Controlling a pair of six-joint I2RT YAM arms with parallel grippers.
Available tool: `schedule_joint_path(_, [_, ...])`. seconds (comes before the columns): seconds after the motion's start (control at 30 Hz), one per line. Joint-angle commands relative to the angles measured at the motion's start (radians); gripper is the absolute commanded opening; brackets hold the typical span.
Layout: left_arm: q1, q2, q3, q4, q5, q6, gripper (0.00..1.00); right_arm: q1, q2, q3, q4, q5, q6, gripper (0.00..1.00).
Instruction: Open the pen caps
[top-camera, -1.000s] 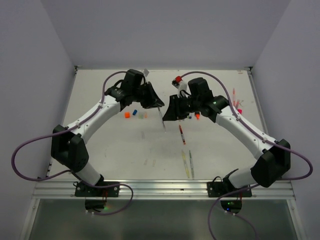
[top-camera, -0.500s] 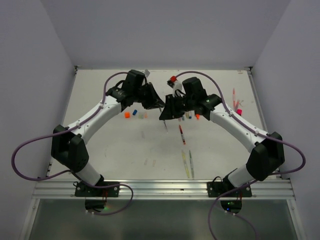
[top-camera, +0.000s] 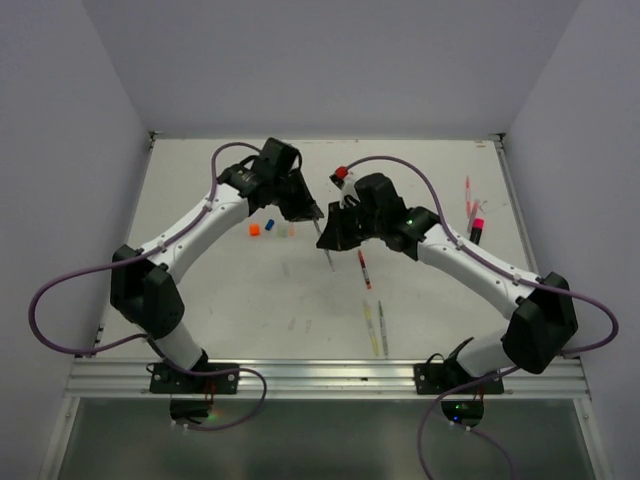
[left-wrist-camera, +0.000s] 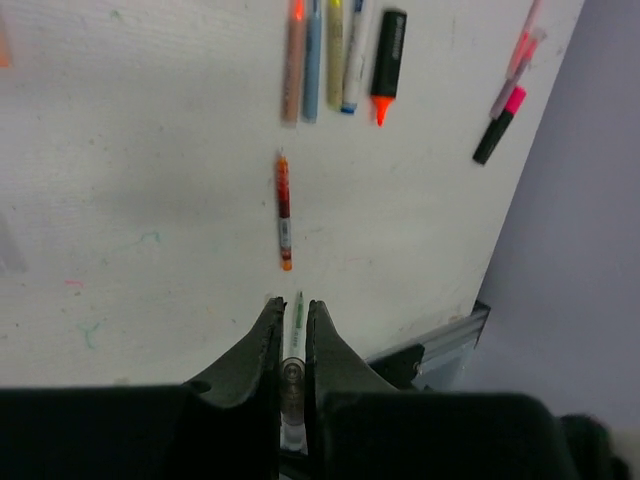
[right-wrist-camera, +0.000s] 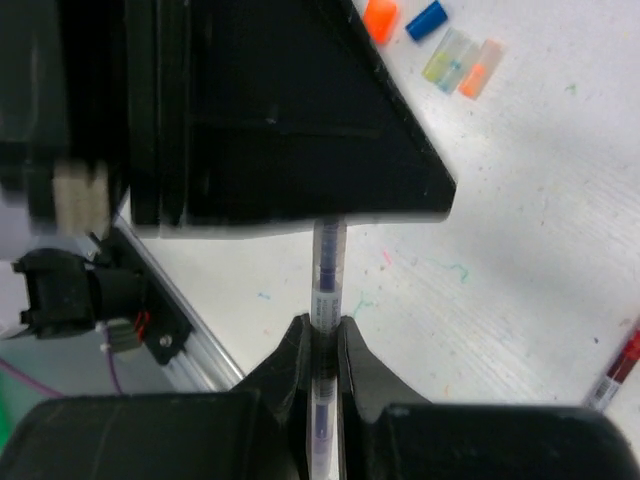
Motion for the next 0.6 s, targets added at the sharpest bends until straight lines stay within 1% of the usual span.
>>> schedule_joint_path(0.0, [0.070, 0.039, 0.155, -0.003, -0.263, -0.039, 0.00, 0.086, -0.077, -0.110, -0.205, 0.089, -0.020, 0.00])
schedule_joint_path(0.03, [0.077, 0.051, 0.195, -0.010, -0.269, -0.039, 0.00, 0.113, -0.098, -0.123, -0.226, 0.157, -0.018, 0.00])
schedule_joint_path(0.13, [0.080, 0.088, 0.235, -0.020, -0.269, -0.028, 0.00, 0.138, -0.123, -0.152, -0.252, 0.224, -0.017, 0.00])
schedule_joint_path(0.23, [0.080, 0.063, 0.171, 0.035, -0.243, -0.004, 0.00, 0.137, -0.138, -0.146, -0.283, 0.231, -0.021, 0.00])
schedule_joint_path(0.33, [0.081, 0.043, 0.126, 0.022, -0.216, 0.083, 0.00, 0.105, -0.158, -0.130, -0.309, 0.261, -0.005, 0.00])
schedule_joint_path(0.37, [0.080, 0.027, 0.080, -0.006, -0.203, 0.135, 0.00, 0.088, -0.163, -0.127, -0.318, 0.252, -0.004, 0.00])
schedule_joint_path(0.43, [0.079, -0.004, 0.011, -0.017, -0.163, 0.188, 0.00, 0.034, -0.170, -0.139, -0.337, 0.247, -0.005, 0.00])
schedule_joint_path(0.47, [0.079, -0.025, -0.085, -0.024, -0.153, 0.214, 0.00, 0.014, -0.175, -0.150, -0.340, 0.241, -0.005, 0.00])
schedule_joint_path(0.5, [0.073, -0.082, -0.133, -0.011, -0.145, 0.225, 0.00, -0.029, -0.190, -0.182, -0.328, 0.200, -0.014, 0.00])
schedule_joint_path(0.57, [0.068, -0.171, -0.227, 0.002, -0.154, 0.234, 0.00, -0.057, -0.212, -0.222, -0.302, 0.172, -0.005, 0.00])
